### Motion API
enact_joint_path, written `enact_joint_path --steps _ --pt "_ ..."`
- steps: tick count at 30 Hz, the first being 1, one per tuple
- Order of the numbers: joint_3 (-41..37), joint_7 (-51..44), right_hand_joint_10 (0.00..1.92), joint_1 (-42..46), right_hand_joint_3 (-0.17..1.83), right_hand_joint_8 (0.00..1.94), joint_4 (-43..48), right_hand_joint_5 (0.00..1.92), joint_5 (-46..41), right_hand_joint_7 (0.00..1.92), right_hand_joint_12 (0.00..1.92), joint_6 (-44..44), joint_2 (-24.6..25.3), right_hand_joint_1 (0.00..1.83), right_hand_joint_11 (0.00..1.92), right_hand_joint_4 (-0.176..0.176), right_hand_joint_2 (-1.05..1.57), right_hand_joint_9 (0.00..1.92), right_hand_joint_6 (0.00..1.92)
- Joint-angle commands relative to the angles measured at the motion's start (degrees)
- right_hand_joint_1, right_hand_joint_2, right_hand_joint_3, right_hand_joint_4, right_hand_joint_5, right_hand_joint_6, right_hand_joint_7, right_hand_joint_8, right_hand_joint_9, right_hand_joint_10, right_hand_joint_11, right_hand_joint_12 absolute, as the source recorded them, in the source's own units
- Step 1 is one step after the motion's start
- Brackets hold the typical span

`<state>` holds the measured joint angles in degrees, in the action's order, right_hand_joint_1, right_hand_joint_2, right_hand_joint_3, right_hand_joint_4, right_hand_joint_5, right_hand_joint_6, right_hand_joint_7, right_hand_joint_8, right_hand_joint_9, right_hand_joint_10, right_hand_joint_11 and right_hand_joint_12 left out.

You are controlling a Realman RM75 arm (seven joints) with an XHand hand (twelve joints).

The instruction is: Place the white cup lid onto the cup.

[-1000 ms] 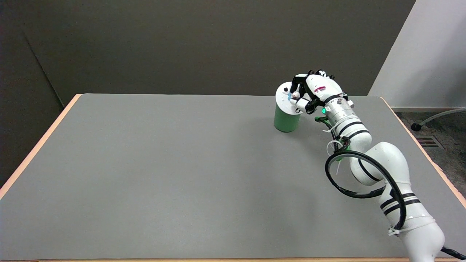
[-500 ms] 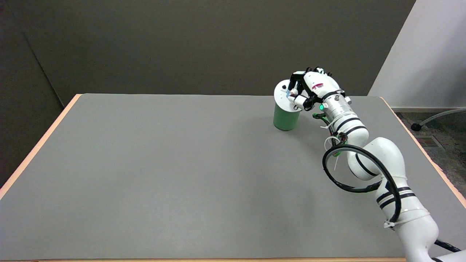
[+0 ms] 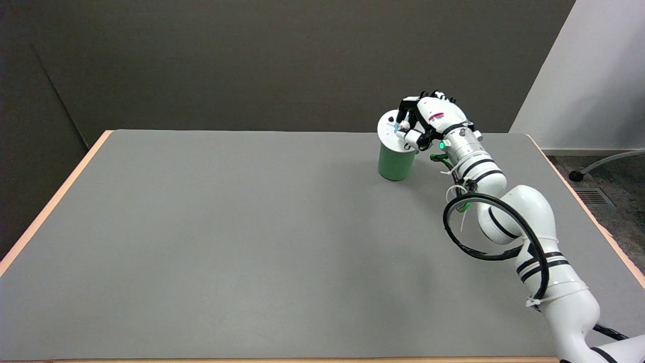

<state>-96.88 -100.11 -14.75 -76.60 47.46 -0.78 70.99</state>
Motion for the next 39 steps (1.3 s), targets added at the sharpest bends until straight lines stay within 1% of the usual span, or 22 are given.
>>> enact_joint_path --steps 1,2,4,6,10,11,12,13,14,16,17,20,24,35,39 --pt "0.3 0.1 1.11 -0.8 0.09 1.47 2.4 0.70 0.5 0.68 1.48 0.1 0.2 1.12 0.00 0.040 1.23 0.41 1.40" --pt "0.2 0.0 1.16 -0.7 0.13 1.46 2.4 0.71 0.5 0.68 1.49 0.1 0.3 1.12 0.00 0.041 1.21 0.38 1.39" --pt "0.2 0.0 1.17 -0.5 0.14 1.46 2.4 0.71 0.5 0.68 1.49 0.1 0.3 1.12 0.00 0.041 1.21 0.37 1.38" --pt "0.1 0.0 1.10 -0.5 0.08 1.49 2.6 0.72 0.5 0.68 1.48 0.1 0.3 1.13 0.00 0.034 1.23 0.41 1.37" --pt "-0.2 0.0 1.09 -0.4 0.11 1.49 2.8 0.72 0.5 0.68 1.50 0.2 0.3 1.13 0.00 0.027 1.22 0.39 1.34" --pt "-0.2 0.0 1.07 -0.4 0.13 1.49 2.7 0.73 0.5 0.69 1.49 0.3 0.3 1.13 0.00 0.026 1.20 0.39 1.33" --pt "-0.2 0.0 1.02 -0.4 0.11 1.47 2.6 0.73 0.5 0.70 1.46 0.3 0.3 1.13 0.00 0.027 1.21 0.41 1.32" --pt "-0.3 0.0 0.96 -0.4 0.24 1.18 2.4 0.75 0.5 0.72 1.40 0.5 0.3 1.12 0.00 0.031 1.14 0.42 1.10" --pt "-0.3 0.0 0.89 -0.5 0.71 0.30 2.2 0.75 0.6 0.75 1.29 0.5 0.3 1.08 0.00 0.009 0.94 0.39 0.25" --pt "-0.3 0.0 0.82 -0.7 0.76 0.19 1.5 0.67 0.6 0.71 1.23 0.5 0.3 1.07 0.00 -0.007 0.93 0.38 0.17" --pt "-0.3 0.0 0.77 -0.8 0.93 0.19 1.3 0.59 0.6 0.64 1.27 0.6 0.2 1.08 0.00 -0.011 0.83 0.38 0.18" --pt "-0.5 0.0 0.75 -1.1 1.01 0.17 0.0 0.47 0.6 0.55 1.23 0.6 0.0 1.03 0.00 -0.024 0.79 0.38 0.17" --pt "-0.9 0.0 0.73 -1.2 1.02 0.17 -1.7 0.41 0.6 0.49 1.19 0.6 -0.1 0.98 0.00 -0.028 0.71 0.36 0.17" --pt "-4.1 0.0 0.70 0.7 0.99 0.18 -8.9 0.40 0.6 0.49 1.14 0.5 0.3 0.92 0.00 -0.023 0.63 0.35 0.17" --pt "-6.6 0.0 0.68 3.5 0.97 0.17 -13.1 0.45 0.5 0.52 1.08 0.0 0.3 0.92 0.00 -0.002 0.63 0.38 0.17"
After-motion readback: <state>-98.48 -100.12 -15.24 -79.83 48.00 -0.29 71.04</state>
